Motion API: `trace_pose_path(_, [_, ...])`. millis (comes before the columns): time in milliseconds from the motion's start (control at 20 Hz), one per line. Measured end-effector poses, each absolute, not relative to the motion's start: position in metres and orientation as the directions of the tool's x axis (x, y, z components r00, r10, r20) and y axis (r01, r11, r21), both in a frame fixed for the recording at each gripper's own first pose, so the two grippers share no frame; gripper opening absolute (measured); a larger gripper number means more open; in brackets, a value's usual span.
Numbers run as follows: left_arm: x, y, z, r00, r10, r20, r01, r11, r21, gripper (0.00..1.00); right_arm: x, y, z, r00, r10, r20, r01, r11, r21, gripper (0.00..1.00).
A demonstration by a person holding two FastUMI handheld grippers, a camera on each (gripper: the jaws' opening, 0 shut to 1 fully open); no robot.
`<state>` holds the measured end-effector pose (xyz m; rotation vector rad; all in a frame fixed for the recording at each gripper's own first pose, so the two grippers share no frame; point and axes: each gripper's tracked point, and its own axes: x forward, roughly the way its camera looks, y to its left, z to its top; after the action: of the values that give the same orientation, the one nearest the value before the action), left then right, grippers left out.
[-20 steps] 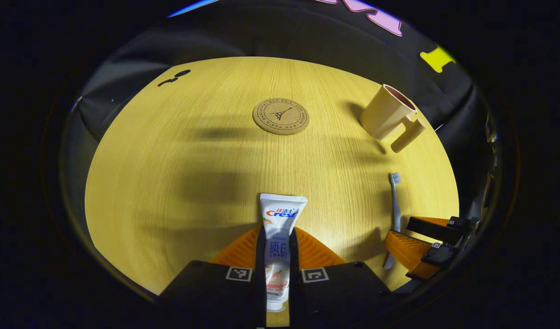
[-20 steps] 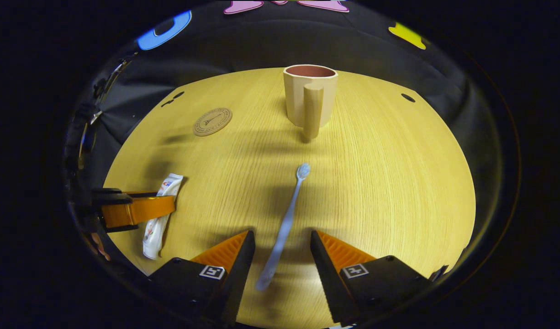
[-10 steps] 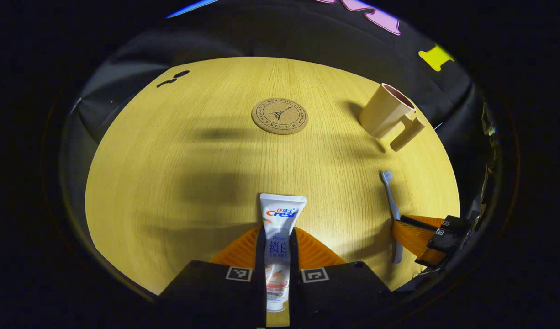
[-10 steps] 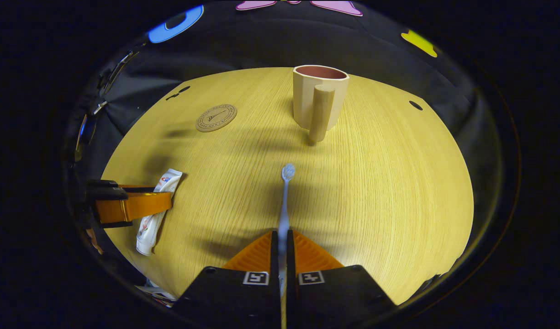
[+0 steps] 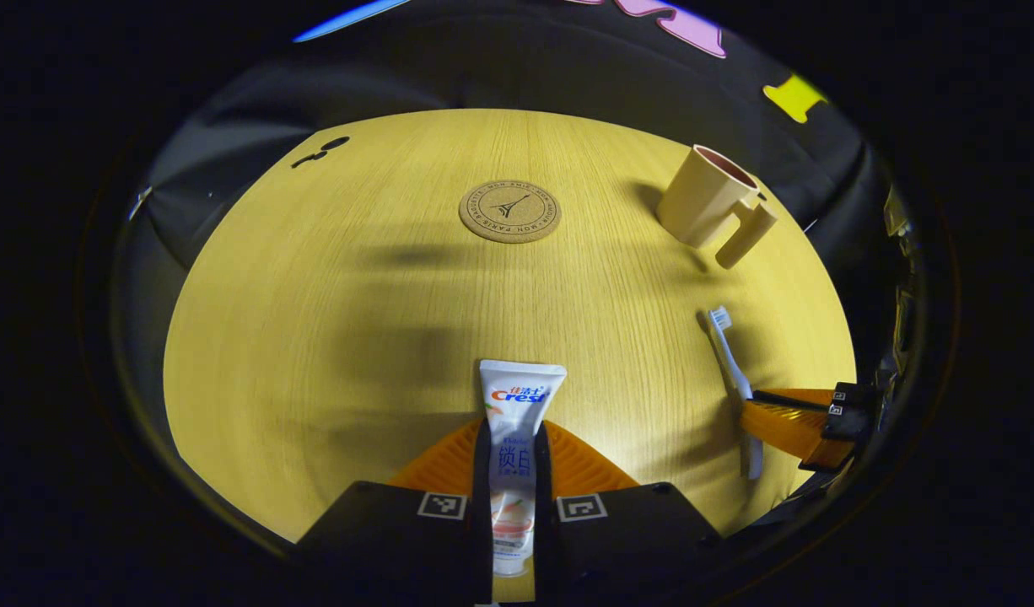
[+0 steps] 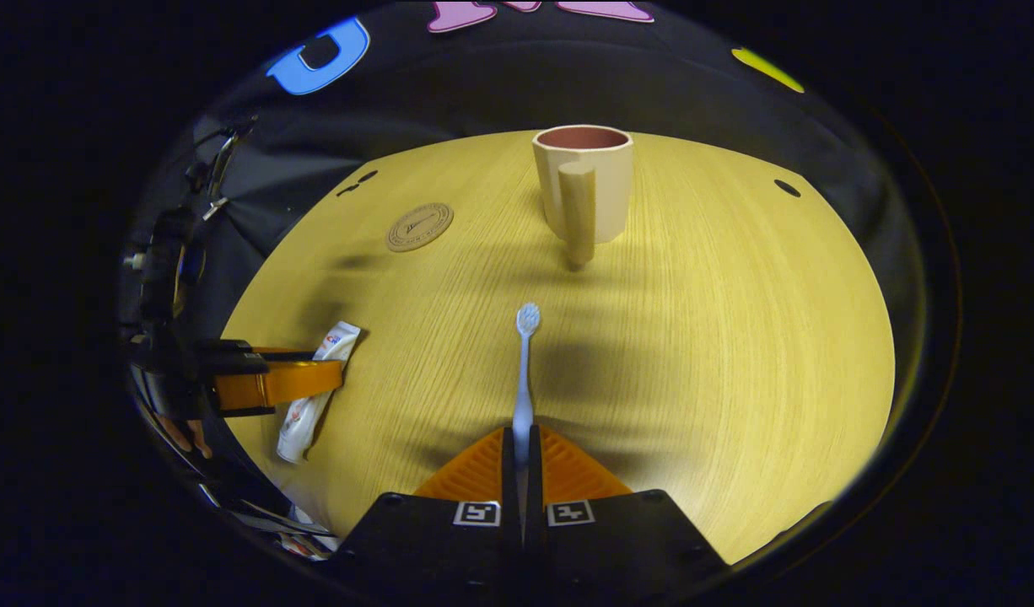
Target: Put the toothbrush and toothpaste on the desktop into the cup, then pick up the cup and place it on the coaster on the desktop.
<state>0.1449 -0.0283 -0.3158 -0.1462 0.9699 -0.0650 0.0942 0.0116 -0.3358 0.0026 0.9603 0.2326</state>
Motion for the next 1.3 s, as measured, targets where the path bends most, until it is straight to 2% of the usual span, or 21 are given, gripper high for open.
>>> trace_pose_path(300, [0.129,-0.034,-0.293,0.638,-0.153,-0.755,-0.076,0.963,-0.259,0.24,0.099,-0.008,-0.291,0.620,0.243,-0.746,-0.204,0.968,0.146,0.05])
trace_pose_path(550, [0.134,-0.052,-0.226,0.738,-0.182,-0.650,-0.017,0.958,-0.288,0.24,0.103,-0.019,-0.255,0.666,0.269,-0.696,-0.194,0.963,0.187,0.05])
trace_pose_path(800, [0.175,-0.101,-0.136,0.824,-0.264,-0.500,0.097,0.937,-0.335,0.24,0.112,-0.038,-0.229,0.705,0.266,-0.657,-0.182,0.964,0.196,0.05])
trace_pose_path(850, [0.185,-0.109,-0.118,0.836,-0.278,-0.474,0.118,0.933,-0.339,0.29,0.115,-0.043,-0.222,0.713,0.265,-0.649,-0.174,0.964,0.202,0.05])
trace_pose_path(950, [0.208,-0.124,-0.090,0.857,-0.296,-0.423,0.161,0.932,-0.325,0.24,0.121,-0.053,-0.214,0.731,0.253,-0.634,-0.158,0.966,0.204,0.06])
trace_pose_path(1300, [0.276,-0.170,-0.049,0.883,-0.380,-0.276,0.269,0.891,-0.366,0.24,0.136,-0.081,-0.195,0.767,0.222,-0.602,-0.102,0.968,0.227,0.06])
